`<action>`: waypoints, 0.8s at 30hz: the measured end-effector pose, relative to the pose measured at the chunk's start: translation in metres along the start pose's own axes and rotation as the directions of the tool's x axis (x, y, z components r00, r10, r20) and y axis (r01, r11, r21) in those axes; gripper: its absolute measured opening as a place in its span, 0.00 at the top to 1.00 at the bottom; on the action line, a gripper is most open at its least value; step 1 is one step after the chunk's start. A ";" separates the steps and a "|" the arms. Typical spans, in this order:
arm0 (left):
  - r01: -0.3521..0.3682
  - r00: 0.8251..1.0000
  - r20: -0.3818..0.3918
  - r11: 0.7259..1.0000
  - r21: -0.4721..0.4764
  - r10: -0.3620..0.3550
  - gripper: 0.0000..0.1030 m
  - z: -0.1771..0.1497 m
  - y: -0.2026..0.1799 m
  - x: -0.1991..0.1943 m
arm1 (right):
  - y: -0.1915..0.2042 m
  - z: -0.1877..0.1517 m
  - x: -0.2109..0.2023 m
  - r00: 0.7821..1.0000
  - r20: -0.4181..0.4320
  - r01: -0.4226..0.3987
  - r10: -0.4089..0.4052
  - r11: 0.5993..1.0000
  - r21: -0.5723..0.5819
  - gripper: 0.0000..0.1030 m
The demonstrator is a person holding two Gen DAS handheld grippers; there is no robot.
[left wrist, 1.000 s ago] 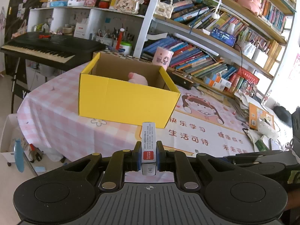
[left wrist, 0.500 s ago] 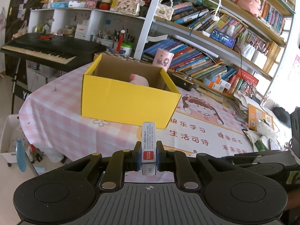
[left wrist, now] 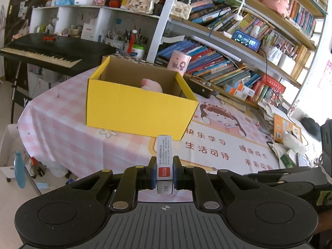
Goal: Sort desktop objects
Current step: 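Lift and carry the small box and plug adapter toward the yellow box with both grippers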
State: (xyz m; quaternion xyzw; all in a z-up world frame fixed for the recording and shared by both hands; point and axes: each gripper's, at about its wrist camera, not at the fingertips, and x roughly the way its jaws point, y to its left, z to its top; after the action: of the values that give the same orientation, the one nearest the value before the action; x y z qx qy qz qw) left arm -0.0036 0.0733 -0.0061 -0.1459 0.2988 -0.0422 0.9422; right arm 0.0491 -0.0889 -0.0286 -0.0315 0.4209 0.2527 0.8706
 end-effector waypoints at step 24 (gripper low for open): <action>-0.110 0.991 0.085 0.994 0.025 0.107 0.87 0.047 -0.006 0.036 | -0.021 0.063 0.029 0.993 0.081 -0.081 0.088 0.993 -0.091 0.68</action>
State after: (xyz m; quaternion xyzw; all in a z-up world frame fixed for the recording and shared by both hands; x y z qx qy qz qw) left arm 0.0526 0.0733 0.0128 -0.1170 0.2659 0.0106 0.9568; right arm 0.1186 -0.0786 -0.0131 -0.0412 0.3731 0.3086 0.8740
